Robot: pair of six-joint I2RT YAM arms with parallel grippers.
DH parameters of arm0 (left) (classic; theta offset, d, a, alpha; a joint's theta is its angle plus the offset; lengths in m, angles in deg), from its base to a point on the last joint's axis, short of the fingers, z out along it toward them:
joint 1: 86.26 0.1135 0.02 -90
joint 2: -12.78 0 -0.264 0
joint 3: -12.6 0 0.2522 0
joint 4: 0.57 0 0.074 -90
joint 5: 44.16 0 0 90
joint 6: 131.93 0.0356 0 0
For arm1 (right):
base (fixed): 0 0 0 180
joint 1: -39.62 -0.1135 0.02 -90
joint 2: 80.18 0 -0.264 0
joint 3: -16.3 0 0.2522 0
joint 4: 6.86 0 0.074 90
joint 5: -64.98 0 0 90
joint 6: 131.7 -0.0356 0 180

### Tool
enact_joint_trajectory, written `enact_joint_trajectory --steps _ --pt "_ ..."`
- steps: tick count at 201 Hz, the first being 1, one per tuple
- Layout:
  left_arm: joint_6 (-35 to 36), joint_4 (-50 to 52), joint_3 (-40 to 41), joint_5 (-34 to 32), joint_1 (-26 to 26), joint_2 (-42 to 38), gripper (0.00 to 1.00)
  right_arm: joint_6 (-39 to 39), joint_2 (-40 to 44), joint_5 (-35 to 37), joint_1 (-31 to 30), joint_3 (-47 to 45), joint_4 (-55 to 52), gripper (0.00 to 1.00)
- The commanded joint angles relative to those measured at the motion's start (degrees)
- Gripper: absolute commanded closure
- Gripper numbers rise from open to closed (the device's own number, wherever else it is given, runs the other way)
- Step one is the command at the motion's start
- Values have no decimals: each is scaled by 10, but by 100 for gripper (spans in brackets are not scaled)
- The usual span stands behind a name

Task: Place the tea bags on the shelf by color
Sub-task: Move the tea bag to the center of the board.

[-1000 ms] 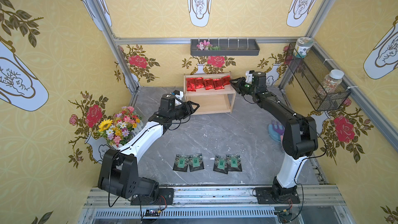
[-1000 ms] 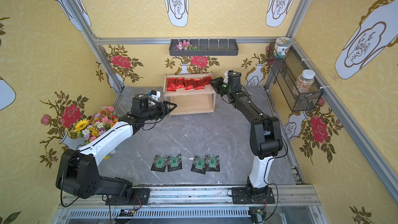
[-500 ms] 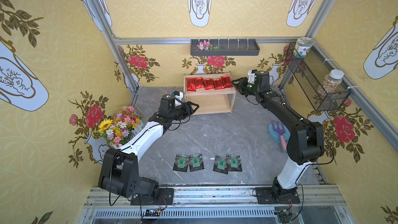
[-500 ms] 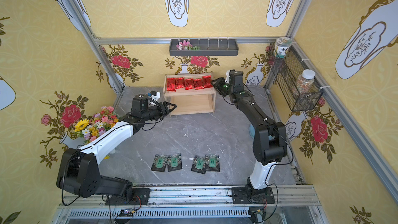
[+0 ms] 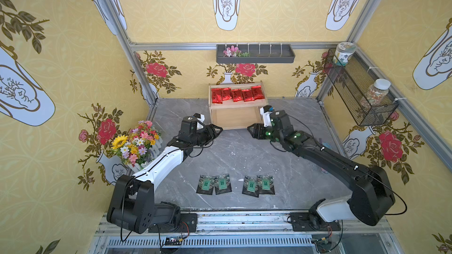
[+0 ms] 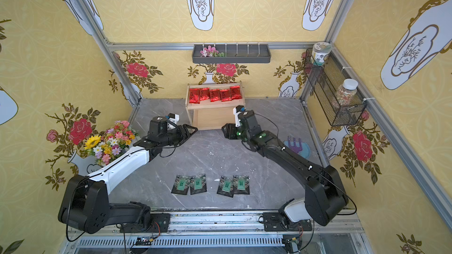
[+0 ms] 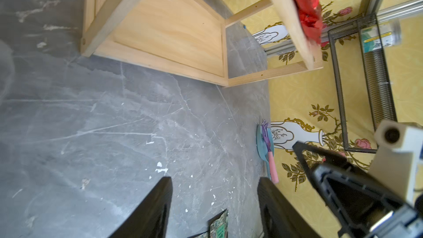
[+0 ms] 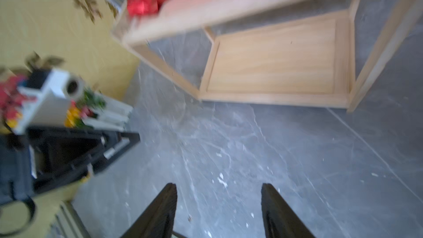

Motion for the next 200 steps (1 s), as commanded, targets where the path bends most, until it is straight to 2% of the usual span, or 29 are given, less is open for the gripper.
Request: enact_joint_trajectory --steps 1,36,57,79,89,102,143,200 --pt "-17 17 24 -25 0 -1 32 125 -13 105 -104 -27 8 31" --pt "-23 16 48 -42 0 14 31 186 -88 180 -260 -38 20 21" --pt "-30 -1 67 -44 0 18 31 206 -134 220 -323 -30 17 12" --pt "-32 -11 82 -48 1 22 30 208 -168 238 -359 -22 23 3" --pt "-33 -15 89 -48 1 24 30 208 -180 237 -369 -23 32 0" --pt "-34 -19 93 -47 2 29 30 206 -195 237 -375 -20 41 3" --pt "-32 -25 102 -43 5 34 30 198 -230 250 -376 -17 45 3" --pt "-31 -36 110 -34 13 39 30 190 -242 233 -331 -22 50 3"
